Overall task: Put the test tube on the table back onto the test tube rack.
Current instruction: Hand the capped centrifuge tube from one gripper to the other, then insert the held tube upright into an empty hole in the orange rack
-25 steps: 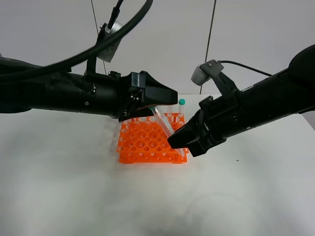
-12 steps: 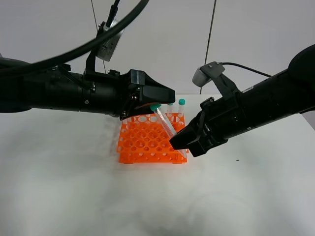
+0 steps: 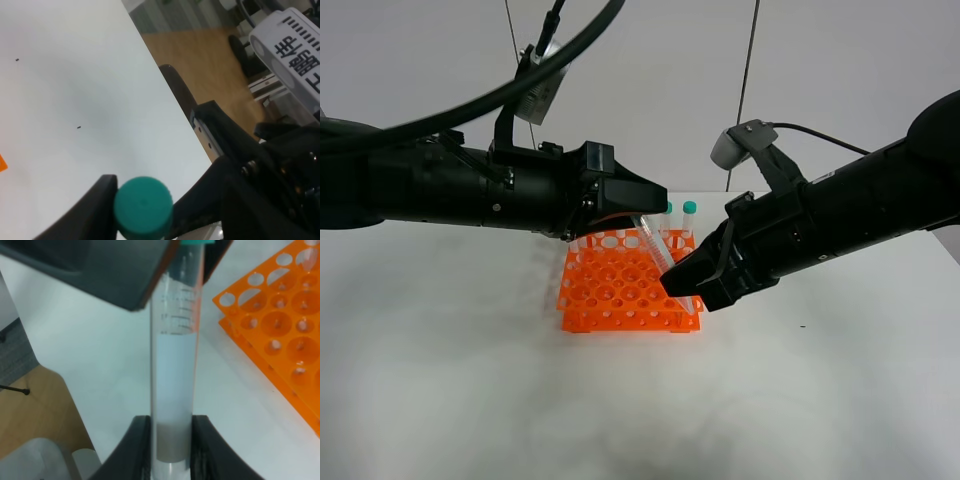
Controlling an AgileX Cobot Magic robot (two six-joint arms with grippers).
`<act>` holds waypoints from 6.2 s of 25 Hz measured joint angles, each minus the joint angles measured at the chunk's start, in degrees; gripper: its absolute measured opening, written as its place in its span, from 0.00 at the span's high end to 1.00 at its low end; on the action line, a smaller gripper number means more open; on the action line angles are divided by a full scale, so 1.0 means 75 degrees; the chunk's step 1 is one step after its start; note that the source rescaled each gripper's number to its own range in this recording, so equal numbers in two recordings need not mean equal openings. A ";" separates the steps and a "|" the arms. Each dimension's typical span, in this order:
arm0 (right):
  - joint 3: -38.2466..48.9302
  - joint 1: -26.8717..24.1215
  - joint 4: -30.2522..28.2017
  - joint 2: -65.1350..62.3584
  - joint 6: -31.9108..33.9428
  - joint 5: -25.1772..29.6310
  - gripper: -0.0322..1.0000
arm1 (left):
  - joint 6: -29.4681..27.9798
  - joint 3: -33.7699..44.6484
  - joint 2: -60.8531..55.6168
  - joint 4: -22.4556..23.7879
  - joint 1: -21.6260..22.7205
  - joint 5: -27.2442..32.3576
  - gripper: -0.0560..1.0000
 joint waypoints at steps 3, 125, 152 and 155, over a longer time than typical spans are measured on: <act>0.0000 0.0000 0.0022 0.0000 -0.0009 0.0009 0.95 | 0.0000 0.0000 0.0011 0.0000 0.0000 -0.0067 0.81; 0.3082 -0.3667 -0.7028 -1.0668 0.7783 0.2202 0.00 | -0.1816 -0.0049 -0.2226 0.6656 -0.0557 -0.3696 0.94; 0.3082 -0.3667 -0.7008 -1.0668 0.7783 0.2202 0.00 | -0.6095 -0.0065 0.1801 1.1100 -0.1036 -0.7653 0.94; 0.3082 -0.3667 -0.7008 -1.0668 0.7783 0.2202 0.00 | -0.6095 -0.0172 0.1967 1.1100 -0.0629 -0.7724 0.94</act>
